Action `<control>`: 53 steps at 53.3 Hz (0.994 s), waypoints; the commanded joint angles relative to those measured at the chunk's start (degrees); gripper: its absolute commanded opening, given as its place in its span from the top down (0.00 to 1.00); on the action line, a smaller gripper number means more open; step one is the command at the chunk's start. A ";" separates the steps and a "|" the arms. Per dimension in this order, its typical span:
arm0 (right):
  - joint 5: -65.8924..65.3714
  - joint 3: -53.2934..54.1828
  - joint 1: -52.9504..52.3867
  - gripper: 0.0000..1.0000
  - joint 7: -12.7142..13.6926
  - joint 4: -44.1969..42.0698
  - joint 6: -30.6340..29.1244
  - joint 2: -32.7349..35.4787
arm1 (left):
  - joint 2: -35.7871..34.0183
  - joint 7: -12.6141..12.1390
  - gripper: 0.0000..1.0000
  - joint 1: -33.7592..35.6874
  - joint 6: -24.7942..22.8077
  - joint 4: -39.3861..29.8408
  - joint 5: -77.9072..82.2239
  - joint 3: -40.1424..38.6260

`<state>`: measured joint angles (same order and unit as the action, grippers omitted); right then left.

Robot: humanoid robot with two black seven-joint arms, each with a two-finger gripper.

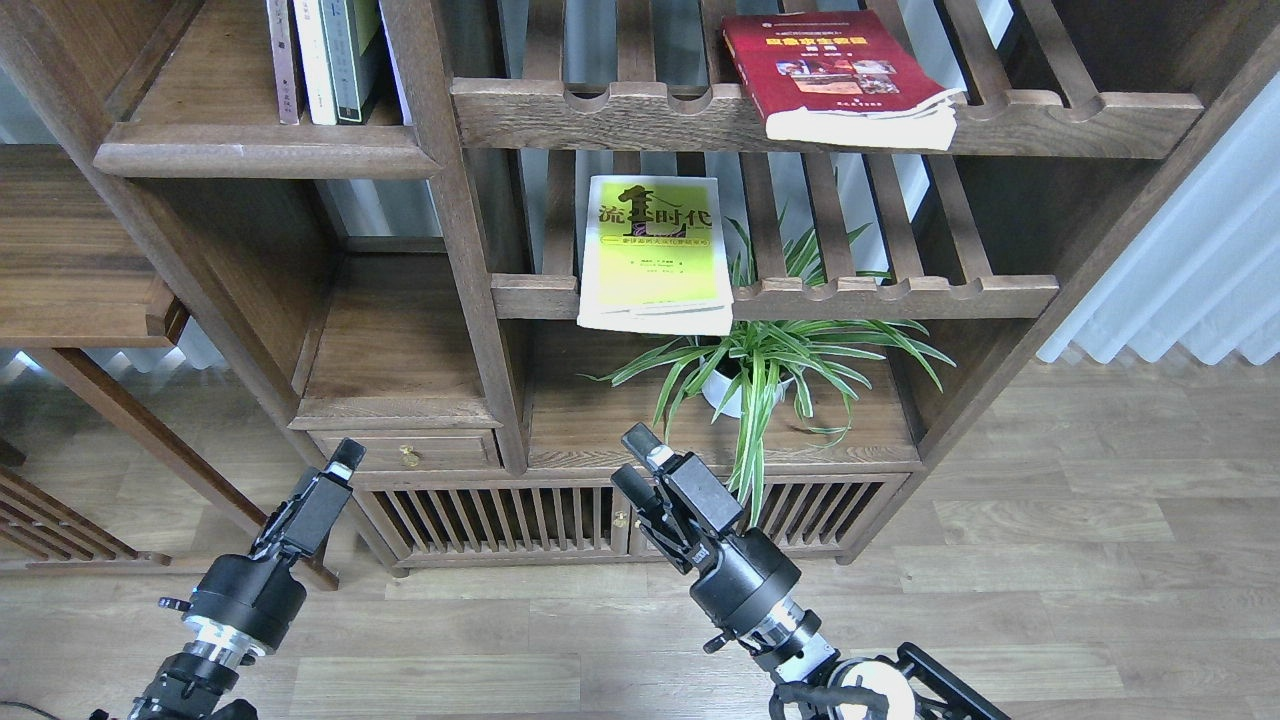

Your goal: Organize books on shelf

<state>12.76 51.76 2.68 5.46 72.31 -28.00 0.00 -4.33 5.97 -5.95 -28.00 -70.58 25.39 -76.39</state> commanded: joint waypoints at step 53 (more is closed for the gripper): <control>0.16 21.28 -11.82 0.01 -0.01 18.66 23.95 0.00 | -0.42 0.18 0.00 -0.03 0.00 3.69 -3.15 -0.95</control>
<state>12.90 71.40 -5.68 5.47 90.71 -7.16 -0.01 -4.77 6.21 -6.33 -28.00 -66.95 22.24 -77.35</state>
